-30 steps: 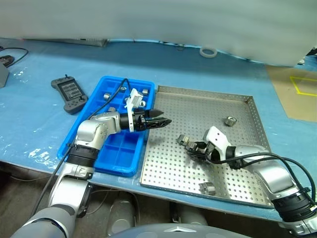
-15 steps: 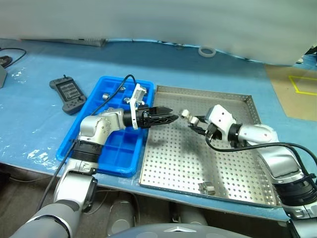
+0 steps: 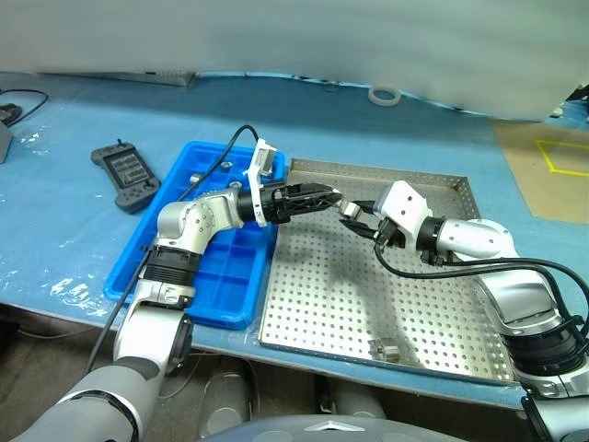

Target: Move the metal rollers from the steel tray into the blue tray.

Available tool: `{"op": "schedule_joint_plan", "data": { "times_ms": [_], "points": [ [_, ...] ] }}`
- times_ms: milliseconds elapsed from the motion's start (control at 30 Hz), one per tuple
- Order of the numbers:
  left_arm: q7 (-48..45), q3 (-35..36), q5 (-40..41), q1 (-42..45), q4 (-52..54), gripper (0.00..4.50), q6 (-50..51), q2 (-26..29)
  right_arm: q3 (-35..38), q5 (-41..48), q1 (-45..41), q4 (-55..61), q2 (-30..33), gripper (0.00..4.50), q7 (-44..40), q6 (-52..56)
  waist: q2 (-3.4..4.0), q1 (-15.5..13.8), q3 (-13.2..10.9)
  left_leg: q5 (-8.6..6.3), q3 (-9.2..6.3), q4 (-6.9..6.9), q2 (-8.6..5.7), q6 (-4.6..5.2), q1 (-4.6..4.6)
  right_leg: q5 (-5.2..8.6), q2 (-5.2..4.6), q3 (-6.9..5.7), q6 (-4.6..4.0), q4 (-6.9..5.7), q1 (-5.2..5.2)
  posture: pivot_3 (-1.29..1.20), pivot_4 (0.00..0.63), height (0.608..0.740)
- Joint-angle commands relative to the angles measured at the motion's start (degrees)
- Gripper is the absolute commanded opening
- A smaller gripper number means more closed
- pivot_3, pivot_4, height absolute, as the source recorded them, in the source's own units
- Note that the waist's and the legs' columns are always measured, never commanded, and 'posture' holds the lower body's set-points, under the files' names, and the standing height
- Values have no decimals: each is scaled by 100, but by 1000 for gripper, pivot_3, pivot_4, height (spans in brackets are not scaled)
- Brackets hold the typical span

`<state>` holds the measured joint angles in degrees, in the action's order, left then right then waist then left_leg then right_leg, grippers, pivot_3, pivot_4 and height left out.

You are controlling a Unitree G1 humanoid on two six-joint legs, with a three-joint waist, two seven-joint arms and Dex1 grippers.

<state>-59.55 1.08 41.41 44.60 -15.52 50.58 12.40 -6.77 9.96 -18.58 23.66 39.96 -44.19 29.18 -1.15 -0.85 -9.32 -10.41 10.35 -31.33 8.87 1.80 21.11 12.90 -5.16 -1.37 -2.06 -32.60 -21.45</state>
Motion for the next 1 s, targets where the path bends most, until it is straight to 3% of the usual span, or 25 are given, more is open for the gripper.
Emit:
{"op": "schedule_joint_plan", "data": {
  "times_ms": [33, 167, 433, 800, 1000],
  "points": [
    [-32, 383, 93, 217, 112, 4226, -301, 196, 256, 104, -119, 274, 32, 1219, -3, -102, 0, 2, 0, 0, 0, 0, 1, 0, 0, 0, 0, 0, 0, -1, 0, -208, 150, 740],
    [90, 358, -165, 174, -191, 4226, -625, 169, 222, 92, -94, 211, 7, 1219, 10, -174, 0, -18, 0, -8, 0, 0, 0, -15, -1, 0, 0, 0, 0, -1, 2, -200, 150, 740],
    [54, 32, -162, 78, -597, 4226, -248, -286, 333, 397, -263, 227, -177, 1219, 0, -68, 0, -14, 0, -2, 0, -3, -4, 7, 4, 0, -5, 0, 0, 2, 1, -195, 150, 740],
    [442, 665, 9, 572, -1345, 4226, -294, -613, 307, 377, -256, 374, -111, 1219, 37, 33, 0, -4, 0, -1, 0, -3, -4, 6, 2, 0, -4, 0, 0, 1, 2, -216, 150, 740],
    [344, 507, -61, 452, -1123, 4226, -118, -650, 283, 333, -219, 353, -119, 1219, 62, 5, 0, -9, 0, -1, 0, -2, -3, 7, 4, 0, -4, 0, 0, 1, 1, -215, 150, 740]
  ]
}}
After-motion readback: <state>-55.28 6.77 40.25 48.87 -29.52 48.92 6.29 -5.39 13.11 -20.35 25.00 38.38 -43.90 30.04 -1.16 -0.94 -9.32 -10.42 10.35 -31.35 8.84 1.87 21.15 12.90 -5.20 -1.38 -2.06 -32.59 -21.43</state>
